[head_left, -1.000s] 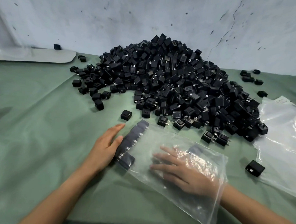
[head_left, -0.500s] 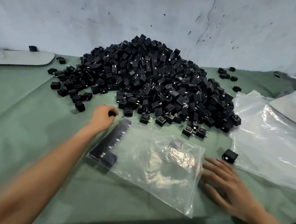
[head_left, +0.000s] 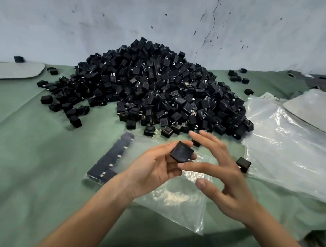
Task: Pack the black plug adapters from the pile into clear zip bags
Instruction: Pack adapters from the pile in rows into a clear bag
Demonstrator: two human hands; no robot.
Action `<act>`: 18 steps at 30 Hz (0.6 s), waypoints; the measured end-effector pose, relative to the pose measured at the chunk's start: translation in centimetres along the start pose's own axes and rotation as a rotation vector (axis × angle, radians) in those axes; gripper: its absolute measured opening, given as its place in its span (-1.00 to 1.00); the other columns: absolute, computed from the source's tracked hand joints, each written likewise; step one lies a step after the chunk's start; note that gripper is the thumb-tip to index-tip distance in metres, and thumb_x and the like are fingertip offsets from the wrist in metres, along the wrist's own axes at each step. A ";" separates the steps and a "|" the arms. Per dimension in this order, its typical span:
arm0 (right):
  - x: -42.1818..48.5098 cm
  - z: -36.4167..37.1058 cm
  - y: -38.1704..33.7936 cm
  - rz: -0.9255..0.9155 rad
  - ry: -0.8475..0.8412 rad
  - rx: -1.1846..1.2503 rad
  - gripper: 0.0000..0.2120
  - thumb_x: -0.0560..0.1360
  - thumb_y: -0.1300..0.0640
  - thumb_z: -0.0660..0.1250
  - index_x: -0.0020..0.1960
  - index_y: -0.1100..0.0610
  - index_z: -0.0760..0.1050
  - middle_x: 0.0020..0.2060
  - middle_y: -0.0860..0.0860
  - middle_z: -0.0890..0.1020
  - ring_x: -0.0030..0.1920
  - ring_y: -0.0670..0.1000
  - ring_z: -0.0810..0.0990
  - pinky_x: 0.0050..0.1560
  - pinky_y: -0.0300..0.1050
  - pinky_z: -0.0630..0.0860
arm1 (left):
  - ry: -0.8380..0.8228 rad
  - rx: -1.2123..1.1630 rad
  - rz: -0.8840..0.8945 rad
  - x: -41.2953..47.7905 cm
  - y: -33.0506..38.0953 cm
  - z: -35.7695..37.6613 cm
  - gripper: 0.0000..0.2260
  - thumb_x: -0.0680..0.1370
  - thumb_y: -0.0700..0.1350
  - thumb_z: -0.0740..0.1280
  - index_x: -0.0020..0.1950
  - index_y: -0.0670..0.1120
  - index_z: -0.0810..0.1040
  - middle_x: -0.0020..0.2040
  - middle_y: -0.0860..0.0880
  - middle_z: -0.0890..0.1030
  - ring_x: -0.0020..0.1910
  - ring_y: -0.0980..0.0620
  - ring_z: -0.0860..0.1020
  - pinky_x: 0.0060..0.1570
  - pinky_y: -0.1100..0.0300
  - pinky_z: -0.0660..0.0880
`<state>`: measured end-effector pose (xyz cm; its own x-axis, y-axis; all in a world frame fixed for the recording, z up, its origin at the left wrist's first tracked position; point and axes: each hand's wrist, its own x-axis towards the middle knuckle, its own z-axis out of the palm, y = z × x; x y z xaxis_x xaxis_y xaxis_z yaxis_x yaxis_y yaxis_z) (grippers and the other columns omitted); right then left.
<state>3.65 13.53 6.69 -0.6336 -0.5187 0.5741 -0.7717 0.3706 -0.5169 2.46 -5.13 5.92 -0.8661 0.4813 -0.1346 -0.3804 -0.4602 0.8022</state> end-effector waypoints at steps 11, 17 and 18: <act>0.1 -0.3 -0.1 0.050 -0.186 0.215 -0.73 0.51 0.06 0.22 -0.05 0.06 0.70 0.38 -0.01 0.43 0.44 0.07 0.29 0.40 0.06 0.24 | 0.095 0.486 -0.144 -0.2 0.1 -0.2 -0.31 0.29 0.51 0.03 -0.30 -0.05 0.62 -0.40 -0.04 0.59 -0.49 0.07 0.48 -0.45 0.22 0.44; -0.6 -1.3 -0.2 0.037 -0.295 0.112 -0.74 0.53 0.04 0.23 -0.03 0.03 0.70 0.29 -0.02 0.50 0.38 0.07 0.37 0.30 0.19 0.33 | -0.053 0.619 -0.209 0.2 0.1 0.3 -0.35 0.36 0.46 -0.05 -0.17 0.02 0.63 -0.44 0.03 0.56 -0.61 0.18 0.36 -0.54 0.34 0.34; -0.8 -1.6 -0.3 0.038 -0.305 0.093 -0.74 0.53 0.02 0.23 -0.02 0.01 0.70 0.30 -0.03 0.50 0.39 0.07 0.36 0.31 0.18 0.33 | -0.062 0.653 -0.206 0.3 0.0 0.4 -0.33 0.36 0.47 -0.04 -0.16 -0.02 0.62 -0.44 0.01 0.55 -0.61 0.17 0.36 -0.55 0.34 0.34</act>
<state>4.33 15.06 7.39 -0.6050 -0.7180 0.3441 -0.7307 0.3290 -0.5982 2.31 -4.72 6.14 -0.7696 0.5615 -0.3041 -0.2453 0.1797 0.9526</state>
